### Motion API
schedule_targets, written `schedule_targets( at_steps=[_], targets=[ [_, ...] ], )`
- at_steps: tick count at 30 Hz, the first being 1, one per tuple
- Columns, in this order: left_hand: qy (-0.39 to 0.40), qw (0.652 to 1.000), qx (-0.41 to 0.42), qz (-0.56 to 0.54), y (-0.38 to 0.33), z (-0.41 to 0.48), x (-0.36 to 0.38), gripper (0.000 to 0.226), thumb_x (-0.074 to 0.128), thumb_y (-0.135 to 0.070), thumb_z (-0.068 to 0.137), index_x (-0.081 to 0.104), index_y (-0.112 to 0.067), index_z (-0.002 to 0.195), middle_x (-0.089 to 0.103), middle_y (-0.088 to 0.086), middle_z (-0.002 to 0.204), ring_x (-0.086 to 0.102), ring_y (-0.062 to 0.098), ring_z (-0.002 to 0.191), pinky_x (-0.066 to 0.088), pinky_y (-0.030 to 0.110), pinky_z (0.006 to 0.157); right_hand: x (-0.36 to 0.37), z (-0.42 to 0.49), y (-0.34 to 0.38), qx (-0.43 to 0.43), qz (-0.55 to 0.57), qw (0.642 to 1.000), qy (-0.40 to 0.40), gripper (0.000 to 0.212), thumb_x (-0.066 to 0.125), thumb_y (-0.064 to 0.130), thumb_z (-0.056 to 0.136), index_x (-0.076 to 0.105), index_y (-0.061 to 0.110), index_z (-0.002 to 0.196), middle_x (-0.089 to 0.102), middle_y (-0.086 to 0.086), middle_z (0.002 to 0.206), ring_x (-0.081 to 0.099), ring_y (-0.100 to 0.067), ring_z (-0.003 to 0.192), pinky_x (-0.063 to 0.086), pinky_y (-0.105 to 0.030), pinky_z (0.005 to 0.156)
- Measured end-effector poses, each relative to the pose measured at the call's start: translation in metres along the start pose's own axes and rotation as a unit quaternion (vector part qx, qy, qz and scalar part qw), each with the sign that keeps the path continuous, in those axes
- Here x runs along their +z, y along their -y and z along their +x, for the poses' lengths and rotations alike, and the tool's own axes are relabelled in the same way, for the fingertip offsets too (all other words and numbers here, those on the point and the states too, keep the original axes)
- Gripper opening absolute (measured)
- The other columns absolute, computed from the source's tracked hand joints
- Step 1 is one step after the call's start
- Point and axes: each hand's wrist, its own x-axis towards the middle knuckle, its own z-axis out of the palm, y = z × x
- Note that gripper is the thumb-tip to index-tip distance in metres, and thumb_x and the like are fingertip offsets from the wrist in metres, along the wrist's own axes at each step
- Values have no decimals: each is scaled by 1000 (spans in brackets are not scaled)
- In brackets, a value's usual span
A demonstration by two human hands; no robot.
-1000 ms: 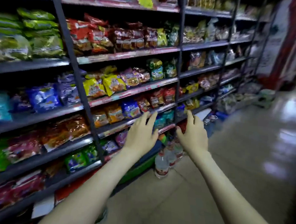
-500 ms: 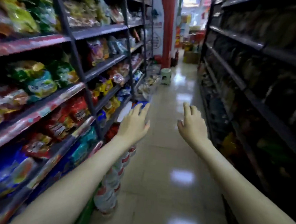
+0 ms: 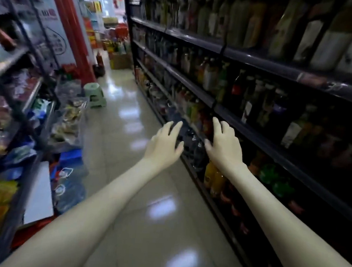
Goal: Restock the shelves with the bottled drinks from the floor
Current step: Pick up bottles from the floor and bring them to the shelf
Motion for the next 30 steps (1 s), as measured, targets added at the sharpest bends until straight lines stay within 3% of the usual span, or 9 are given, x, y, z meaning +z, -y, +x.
schedule_targets(
  at_steps=[4,8,14,19,26,30],
  targets=[
    [-6,1000,24,0,74,97,-2,59,46,-33,98,25,-19,151,29,10,153,38,29,134,42,39,98,40,110,37,-1,1,1000,0,67,56,27,93,27,5,149,42,-17,140,43,-35,124,47,-44,86],
    [-22,1000,12,-6,169,180,-8,57,44,-32,99,24,-20,151,28,8,153,47,28,125,41,37,96,89,218,94,-38,9,999,1,66,58,26,92,30,5,147,45,-17,137,46,-35,121,48,-42,83],
    [-42,999,0,0,345,328,-5,57,45,-31,99,24,-20,151,28,9,153,32,27,137,38,37,102,186,400,176,-54,29,998,-19,65,56,27,94,27,7,149,41,-16,142,44,-34,125,46,-42,90],
    [-46,999,22,-5,474,467,-19,57,44,-32,99,24,-20,151,29,8,153,32,26,138,38,39,105,242,563,235,-22,27,999,-39,66,53,31,96,21,12,151,38,-11,144,43,-30,125,48,-39,90],
    [-41,998,45,-23,600,666,10,58,43,-37,99,22,-23,152,26,5,154,38,26,133,46,37,95,320,754,266,22,42,996,-80,67,54,28,96,21,12,152,36,-12,146,39,-29,131,48,-40,95],
    [-57,996,66,-29,678,783,40,59,43,-37,99,21,-23,152,26,5,155,32,24,138,46,36,98,384,880,276,19,41,993,-107,67,53,31,97,20,13,153,34,-10,148,38,-28,131,47,-39,96]
  ],
)
